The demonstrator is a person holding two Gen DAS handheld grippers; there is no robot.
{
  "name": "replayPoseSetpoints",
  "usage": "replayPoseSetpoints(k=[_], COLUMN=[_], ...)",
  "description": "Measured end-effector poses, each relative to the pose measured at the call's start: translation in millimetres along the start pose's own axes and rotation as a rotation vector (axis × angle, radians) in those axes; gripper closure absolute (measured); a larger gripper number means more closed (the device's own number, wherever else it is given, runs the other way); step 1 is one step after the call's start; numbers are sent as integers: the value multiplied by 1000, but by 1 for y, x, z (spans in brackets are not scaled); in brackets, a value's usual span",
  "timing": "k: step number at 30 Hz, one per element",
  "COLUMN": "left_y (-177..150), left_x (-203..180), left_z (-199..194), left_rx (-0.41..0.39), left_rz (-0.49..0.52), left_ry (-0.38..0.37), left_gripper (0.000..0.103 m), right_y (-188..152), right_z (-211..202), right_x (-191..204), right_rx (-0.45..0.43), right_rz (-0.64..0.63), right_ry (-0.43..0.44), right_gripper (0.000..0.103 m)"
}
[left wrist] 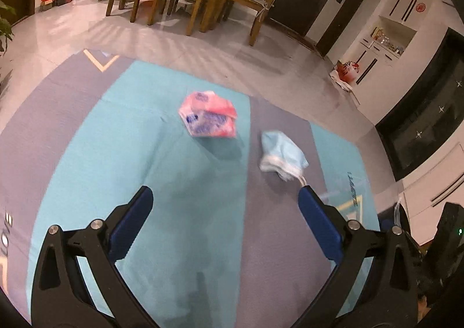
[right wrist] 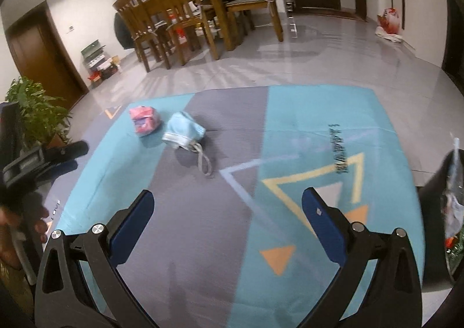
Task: Collect trash
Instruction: 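Move both tools back to the mat toward the pink bag and blue mask, then grasp the pink bag with the left tool while the right tool grasps the blue mask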
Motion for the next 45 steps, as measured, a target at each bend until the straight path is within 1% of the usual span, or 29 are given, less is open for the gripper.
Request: replayPoseSetpoints(k=[2,4,6,9,11,12,14,16,19,20,22,23,24,25,26,27,28,29,31,32,34,35,36,41,45], left_y=[10,21,29,40,50,53,61,66,70,71,71,71,70,69,67,67,67,66,65,65,63,62,62,57,43], left_x=[6,14,14,14,21,21,25,27,34,35,36,36,37,38,38,38,38,37,33,32,29,28,28,22,1], left_z=[10,18,28,48,62,68,81,91,108,115,123,125,129,133,136,137,138,138,137,136,134,132,131,115,98], left_rx=[13,9,18,39,38,42,38,38,52,59,67,72,83,92,97,99,101,99,90,85,83,81,80,78,95], left_rz=[-5,-14,-30,-28,-23,-26,-18,-3,-18,-16,0,0,-4,-2,3,5,5,15,51,70,76,81,84,97,133], left_ry=[5,23,-8,-29,5,-1,22,29,30,33,43,44,40,42,43,45,45,46,51,55,41,36,35,29,6], left_gripper=[3,3,3,3,3,3,4,4,4,6,15,18,25,27,28,29,32,33,41,43,47,48,50,53,52], right_y=[4,10,16,28,33,38,43,50,62,67,70,70,69,67,65,63,60,59,56,55,52,50,49,39,24], right_z=[3,9,17,30,38,47,62,77,97,103,114,118,126,130,136,139,143,145,147,147,144,142,139,113,85], right_x=[8,18,31,49,58,65,71,75,77,78,79,80,82,82,82,81,80,79,76,75,74,74,73,60,44], right_rx=[-6,-18,-25,-41,-40,-34,-23,-13,0,3,10,18,36,51,69,81,95,103,118,124,131,133,130,122,115], right_rz=[-11,-35,-66,-103,-121,-131,-141,-146,-136,-133,-145,-155,-169,-178,-184,-186,-178,-164,-147,-140,-134,-134,-132,-96,-96], right_ry=[21,33,36,54,62,60,52,39,34,35,28,23,21,14,4,1,4,5,1,7,16,16,14,19,-3], right_gripper=[3,3,3,3,3,3,3,3,3,4,6,10,12,17,25,28,34,46,64,72,80,83,84,85,85])
Point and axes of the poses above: each gripper's, at about its wrist camera, not at the fingertips, and z roughly the way its jaws point, x to its left, y to its top, the point moved 10 cm from there along z, roughly the way its jaws point, and after that the axes turned 10 degrees about -y, right-handed, at the moved point
